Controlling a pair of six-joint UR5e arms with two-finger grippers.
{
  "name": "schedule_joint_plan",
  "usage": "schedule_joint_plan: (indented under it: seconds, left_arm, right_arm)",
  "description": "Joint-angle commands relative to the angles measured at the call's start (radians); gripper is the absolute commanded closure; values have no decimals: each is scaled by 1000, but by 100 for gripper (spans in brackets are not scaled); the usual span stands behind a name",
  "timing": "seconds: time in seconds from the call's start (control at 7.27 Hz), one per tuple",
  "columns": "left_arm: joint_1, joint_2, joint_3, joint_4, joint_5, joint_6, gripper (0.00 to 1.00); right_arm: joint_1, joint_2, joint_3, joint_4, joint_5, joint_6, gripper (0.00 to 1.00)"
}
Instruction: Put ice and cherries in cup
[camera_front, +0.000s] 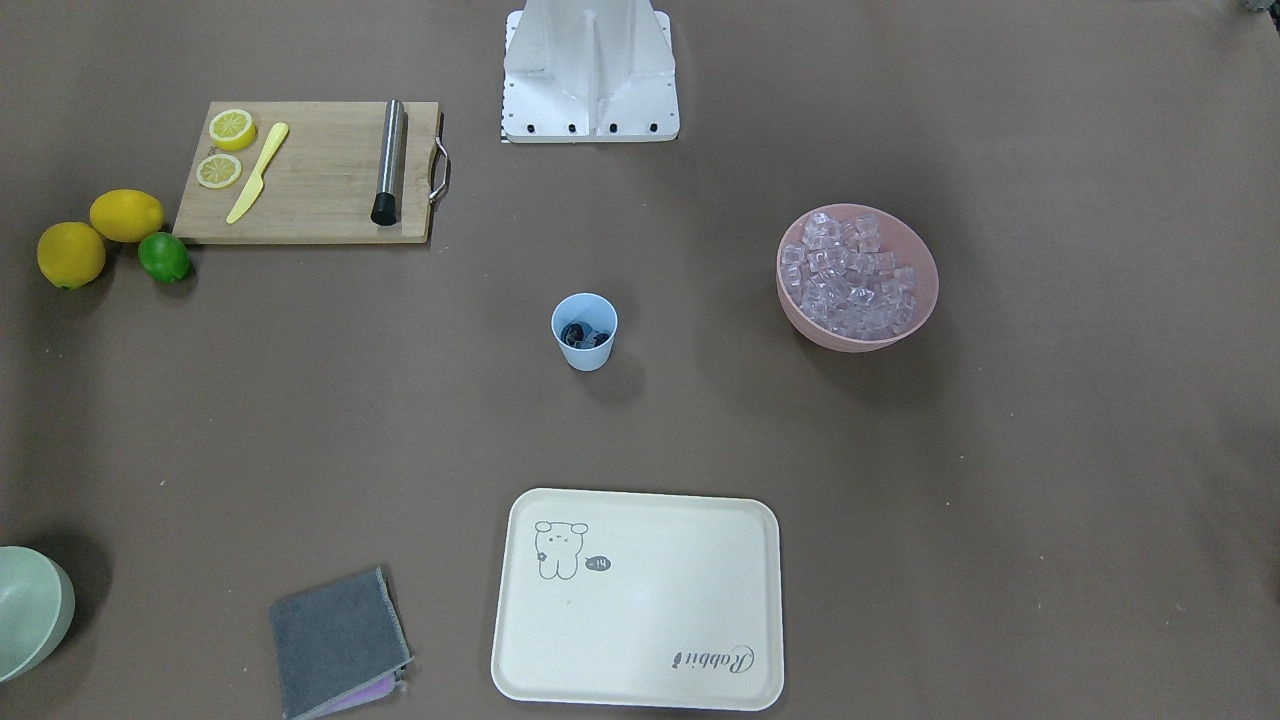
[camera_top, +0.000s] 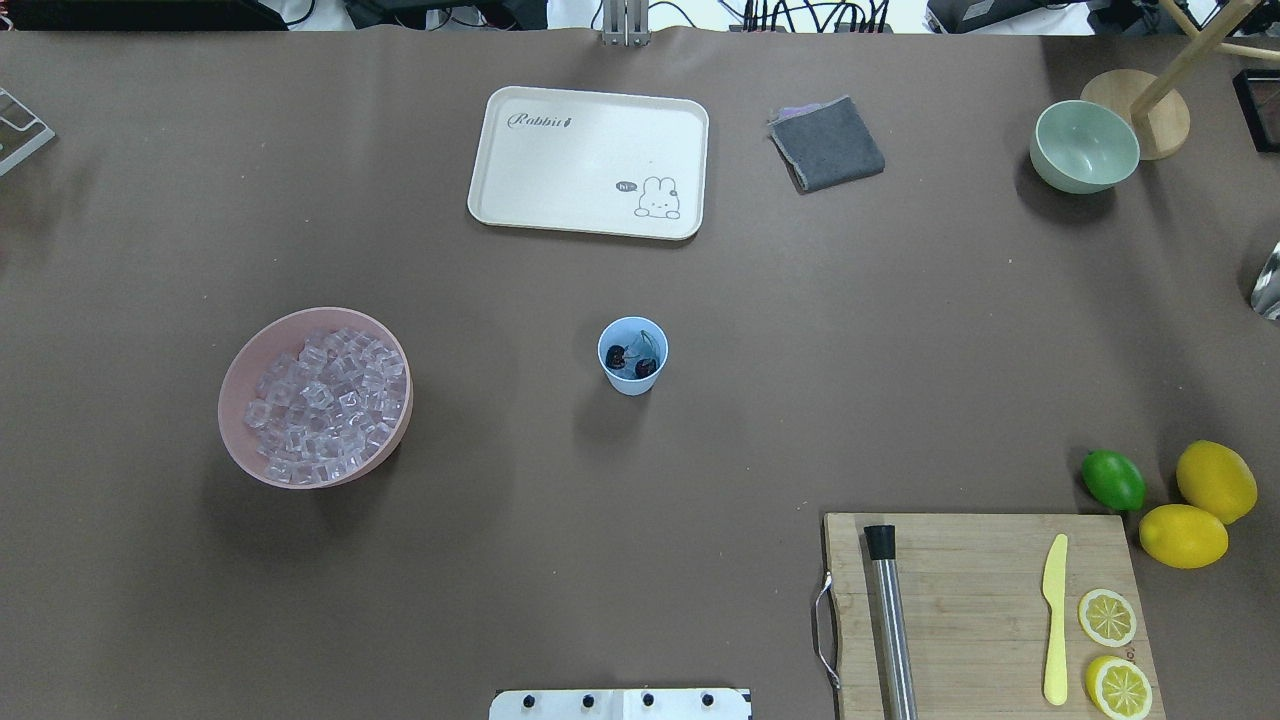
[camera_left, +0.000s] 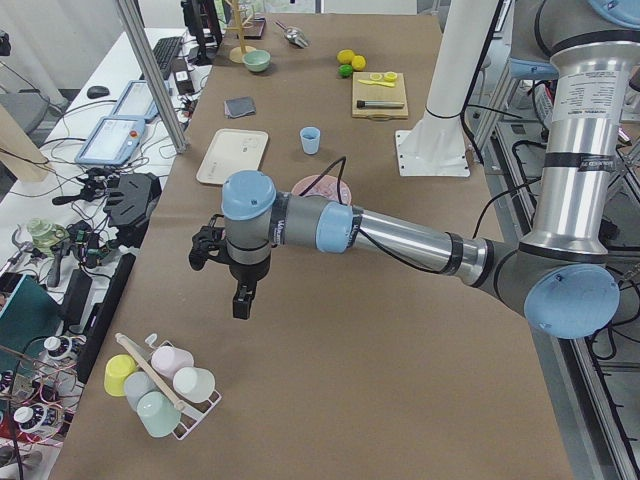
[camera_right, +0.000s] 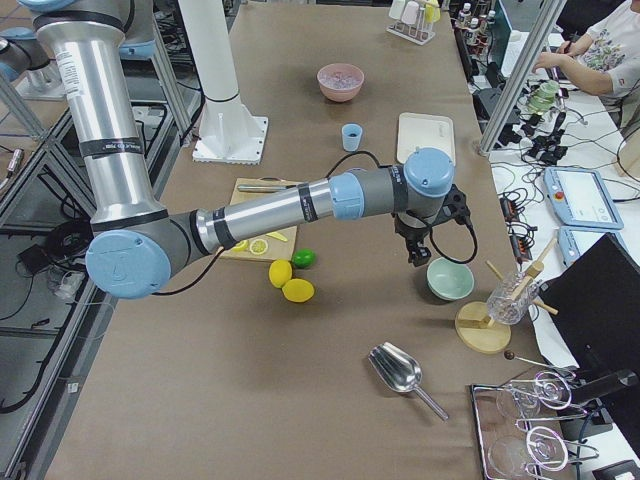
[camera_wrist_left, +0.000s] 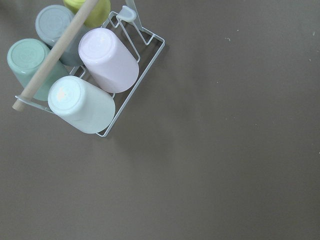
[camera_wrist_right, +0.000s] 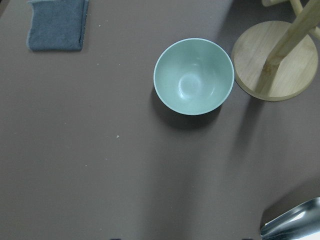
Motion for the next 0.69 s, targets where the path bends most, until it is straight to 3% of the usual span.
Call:
schedule_joint_plan:
  seconds: [0.0, 0.28, 0.55]
  left_arm:
    - [-3, -10, 3, 19, -3, -2, 2]
    - [-5, -7, -6, -17, -5, 0, 2]
    - [-3, -7, -8, -44, -8, -3, 2]
  right_arm:
    - [4, -2, -14, -5, -48, -1, 2]
    - [-2, 1, -42, -3, -96, -1, 1]
    - [-2, 7, -27, -2, -85, 10, 1]
